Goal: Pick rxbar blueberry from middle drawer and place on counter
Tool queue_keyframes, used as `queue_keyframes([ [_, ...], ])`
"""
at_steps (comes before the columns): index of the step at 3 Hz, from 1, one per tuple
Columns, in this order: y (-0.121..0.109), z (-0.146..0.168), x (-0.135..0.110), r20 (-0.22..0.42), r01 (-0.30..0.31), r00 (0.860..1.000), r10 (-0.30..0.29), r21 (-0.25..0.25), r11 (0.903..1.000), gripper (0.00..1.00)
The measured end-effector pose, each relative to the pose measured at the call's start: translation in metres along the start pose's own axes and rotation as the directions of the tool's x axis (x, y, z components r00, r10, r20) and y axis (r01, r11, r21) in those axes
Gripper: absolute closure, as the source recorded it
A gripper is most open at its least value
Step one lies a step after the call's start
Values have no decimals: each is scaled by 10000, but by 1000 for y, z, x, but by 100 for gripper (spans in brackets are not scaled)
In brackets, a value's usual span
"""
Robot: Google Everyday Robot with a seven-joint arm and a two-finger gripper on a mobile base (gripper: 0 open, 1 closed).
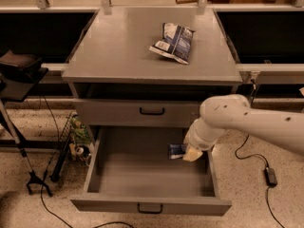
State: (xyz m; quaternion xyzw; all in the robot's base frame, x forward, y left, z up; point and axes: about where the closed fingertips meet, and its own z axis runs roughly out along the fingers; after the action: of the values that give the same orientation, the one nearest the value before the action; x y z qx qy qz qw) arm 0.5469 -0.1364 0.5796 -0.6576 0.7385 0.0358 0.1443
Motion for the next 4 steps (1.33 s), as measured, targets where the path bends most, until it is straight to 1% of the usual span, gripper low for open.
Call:
queue_keyframes([
  [1, -15, -83, -8, -297, 242, 9993, -230, 379, 9990, 100],
  [2, -34, -165, -16, -627, 252, 9978, -197, 894, 9957, 100],
  [3, -54, -241, -26, -977, 80, 9952, 67, 1492, 9888, 100],
  [4, -80, -294, -37, -1332, -63, 9904, 360, 2170, 9761, 100],
])
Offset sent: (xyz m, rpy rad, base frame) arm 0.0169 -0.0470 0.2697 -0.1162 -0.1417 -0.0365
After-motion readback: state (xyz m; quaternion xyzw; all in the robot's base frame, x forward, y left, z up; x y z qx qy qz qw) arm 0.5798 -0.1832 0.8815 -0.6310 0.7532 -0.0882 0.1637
